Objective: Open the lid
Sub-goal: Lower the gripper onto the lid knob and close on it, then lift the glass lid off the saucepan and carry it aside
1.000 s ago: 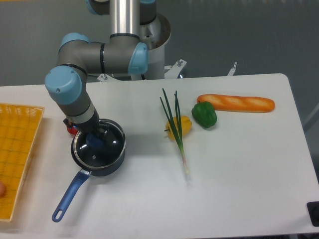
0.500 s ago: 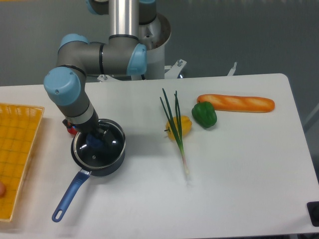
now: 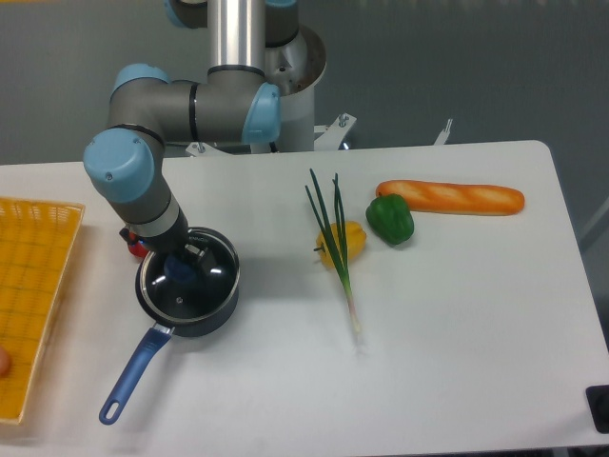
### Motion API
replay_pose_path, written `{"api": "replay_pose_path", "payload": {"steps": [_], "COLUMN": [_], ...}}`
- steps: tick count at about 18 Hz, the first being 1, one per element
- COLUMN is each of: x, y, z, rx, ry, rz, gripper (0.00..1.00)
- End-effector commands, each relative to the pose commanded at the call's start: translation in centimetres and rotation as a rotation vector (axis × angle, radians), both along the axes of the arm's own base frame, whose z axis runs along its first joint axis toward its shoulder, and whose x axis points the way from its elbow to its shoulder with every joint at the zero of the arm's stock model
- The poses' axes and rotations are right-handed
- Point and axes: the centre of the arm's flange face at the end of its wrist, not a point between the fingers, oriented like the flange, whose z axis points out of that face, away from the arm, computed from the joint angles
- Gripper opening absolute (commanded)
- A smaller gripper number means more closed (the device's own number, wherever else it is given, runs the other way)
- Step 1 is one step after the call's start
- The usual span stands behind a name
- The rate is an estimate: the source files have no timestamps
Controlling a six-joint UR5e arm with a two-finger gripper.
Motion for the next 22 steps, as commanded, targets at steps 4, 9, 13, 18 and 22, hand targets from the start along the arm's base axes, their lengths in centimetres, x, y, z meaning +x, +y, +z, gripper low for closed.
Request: {"api": "replay_pose_path", "payload": {"steps": [4,9,13,18,22], "x": [-0.2,-0.7,-1.8,-4.5,-6.9], "y": [0.0,0.3,0.7,0.6,-0.1], "z": [0.3,1.4,2.9,4.6,5.4], "rx": [0.005,0.01,0.018,0.047,0.055], "ry": [-0.001,0.0,0.004,0.017,0.021], "rz": [0.003,0.009,0.012,-0.056,-0.132], "gripper": [0.57,0.56,0.56,0.56,0.56]}}
